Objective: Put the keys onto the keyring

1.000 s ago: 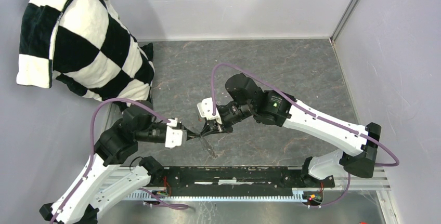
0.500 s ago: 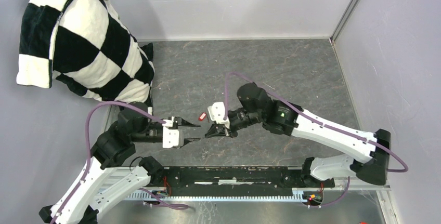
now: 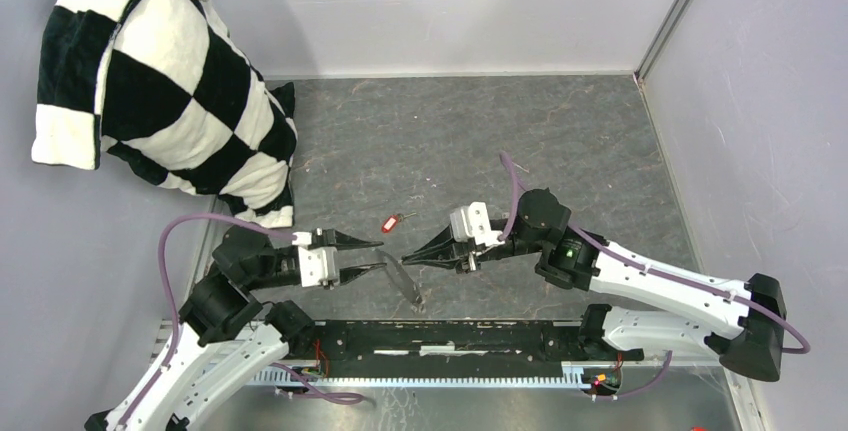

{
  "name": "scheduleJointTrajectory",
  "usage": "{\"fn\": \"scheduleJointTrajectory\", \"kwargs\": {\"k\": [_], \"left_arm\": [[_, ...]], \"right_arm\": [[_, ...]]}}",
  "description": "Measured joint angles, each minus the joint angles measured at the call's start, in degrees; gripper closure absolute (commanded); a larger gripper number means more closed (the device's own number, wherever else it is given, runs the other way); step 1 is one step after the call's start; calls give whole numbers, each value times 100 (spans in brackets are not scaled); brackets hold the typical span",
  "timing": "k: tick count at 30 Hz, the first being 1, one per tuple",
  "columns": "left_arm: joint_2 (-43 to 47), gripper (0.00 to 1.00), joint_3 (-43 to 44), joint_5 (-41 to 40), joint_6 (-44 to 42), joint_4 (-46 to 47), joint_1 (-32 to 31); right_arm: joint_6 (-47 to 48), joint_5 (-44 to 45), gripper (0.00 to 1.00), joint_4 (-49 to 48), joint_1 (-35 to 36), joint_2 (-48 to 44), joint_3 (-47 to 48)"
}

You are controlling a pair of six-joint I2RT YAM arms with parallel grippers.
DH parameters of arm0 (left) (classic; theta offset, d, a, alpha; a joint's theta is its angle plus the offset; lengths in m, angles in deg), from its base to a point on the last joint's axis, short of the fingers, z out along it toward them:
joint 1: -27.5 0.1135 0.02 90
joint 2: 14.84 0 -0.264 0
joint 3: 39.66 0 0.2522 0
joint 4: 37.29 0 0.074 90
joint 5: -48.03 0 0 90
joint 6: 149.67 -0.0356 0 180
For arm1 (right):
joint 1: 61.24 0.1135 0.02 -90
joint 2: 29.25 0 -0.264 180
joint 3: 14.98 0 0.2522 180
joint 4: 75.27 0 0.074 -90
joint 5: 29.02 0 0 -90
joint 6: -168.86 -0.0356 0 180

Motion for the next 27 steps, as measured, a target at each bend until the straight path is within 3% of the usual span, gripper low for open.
{"fn": "scheduleJointTrajectory", "kwargs": {"k": [16,20,27], "left_arm": [[-258,64,-20,616,916,809,0],[-240,54,-20,590,835,793,0],[129,55,-17,105,52,396,0]], "right_arm": [[-391,4,100,-691,0,269,-57],[-411,57,99,-621,0,302,-57],[-474,275,100,-402,0,299,-57]]}}
